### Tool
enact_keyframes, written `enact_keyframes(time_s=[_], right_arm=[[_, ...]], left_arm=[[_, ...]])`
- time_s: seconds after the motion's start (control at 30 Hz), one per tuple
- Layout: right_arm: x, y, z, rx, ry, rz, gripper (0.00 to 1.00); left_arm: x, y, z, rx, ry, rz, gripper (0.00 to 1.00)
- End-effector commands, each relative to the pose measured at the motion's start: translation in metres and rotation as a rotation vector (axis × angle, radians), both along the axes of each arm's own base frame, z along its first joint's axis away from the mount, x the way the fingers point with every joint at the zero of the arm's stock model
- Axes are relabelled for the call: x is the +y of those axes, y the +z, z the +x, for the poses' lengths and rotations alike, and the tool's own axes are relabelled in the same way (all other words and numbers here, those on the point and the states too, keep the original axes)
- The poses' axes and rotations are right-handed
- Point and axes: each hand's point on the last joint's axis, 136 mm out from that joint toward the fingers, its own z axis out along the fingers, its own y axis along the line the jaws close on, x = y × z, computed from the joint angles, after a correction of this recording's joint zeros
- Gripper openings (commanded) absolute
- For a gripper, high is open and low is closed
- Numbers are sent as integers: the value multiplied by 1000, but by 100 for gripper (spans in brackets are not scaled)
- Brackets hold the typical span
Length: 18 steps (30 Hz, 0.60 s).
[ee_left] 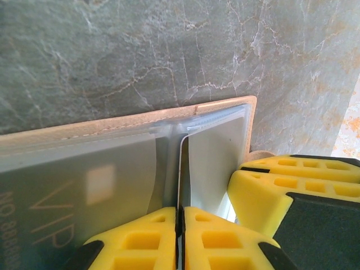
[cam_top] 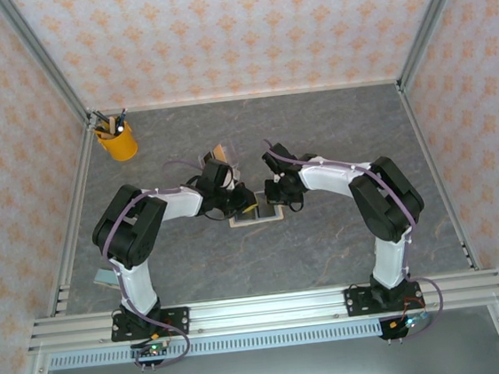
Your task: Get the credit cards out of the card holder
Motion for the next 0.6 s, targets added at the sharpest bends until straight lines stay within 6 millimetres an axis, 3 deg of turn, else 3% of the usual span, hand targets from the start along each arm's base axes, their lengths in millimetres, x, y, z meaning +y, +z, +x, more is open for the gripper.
enact_keyframes(time_s=[0.0, 0.33, 0.57], right_arm=[[-16, -43, -23, 103, -10, -84, 15], [-18, -40, -21, 95, -24, -88, 13], [-11, -29, -17, 70, -21, -44, 13]], left_arm=[[-8, 14, -5, -46, -48, -47, 9], [13, 24, -12, -98, -62, -28, 0], [29, 19, -14, -81, -26, -6, 0]])
